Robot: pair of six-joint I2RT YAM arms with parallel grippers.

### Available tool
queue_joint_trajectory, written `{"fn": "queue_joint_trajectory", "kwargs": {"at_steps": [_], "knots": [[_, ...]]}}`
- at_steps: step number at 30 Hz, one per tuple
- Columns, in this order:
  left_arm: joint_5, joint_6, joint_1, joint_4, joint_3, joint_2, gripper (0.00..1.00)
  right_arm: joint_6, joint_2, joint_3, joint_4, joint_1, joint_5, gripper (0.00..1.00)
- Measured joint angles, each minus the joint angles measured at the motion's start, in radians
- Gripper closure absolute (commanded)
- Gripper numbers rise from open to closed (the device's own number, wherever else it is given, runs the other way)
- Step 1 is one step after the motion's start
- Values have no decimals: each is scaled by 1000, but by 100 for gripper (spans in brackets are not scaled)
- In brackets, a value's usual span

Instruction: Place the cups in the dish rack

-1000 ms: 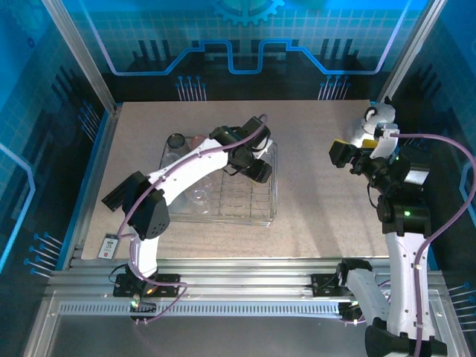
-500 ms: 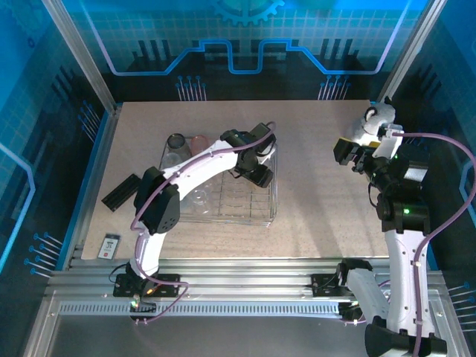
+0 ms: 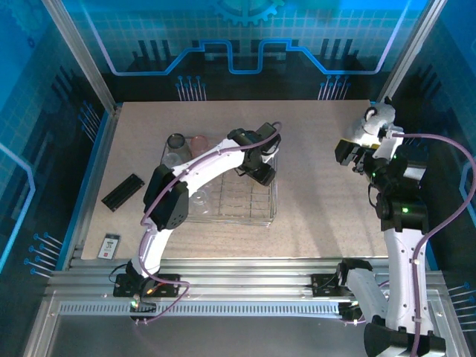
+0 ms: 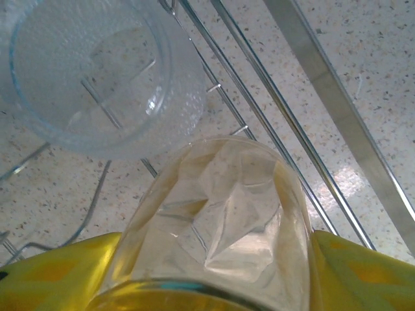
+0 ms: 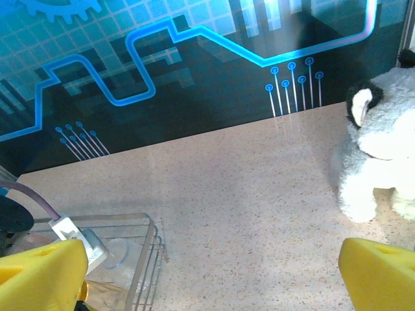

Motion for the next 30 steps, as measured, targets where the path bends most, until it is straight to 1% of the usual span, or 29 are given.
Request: {"fn": "queue_joint_trajectory", "kwargs": {"at_steps": [6,16,24,30], "knots": [[-33,19,-12,-27,56,42,40,3,4,0,0,0,31,0],[-58,37,-15,-56,74,65,37,3,5,0,-8,0,53,0],[-84,68,-21,-69,90,94,31,8,8,-8,-7,-6,53,0],[-96,95,-26,-96,129,120,25,10,8,-14,-7,-7,53,0]]}}
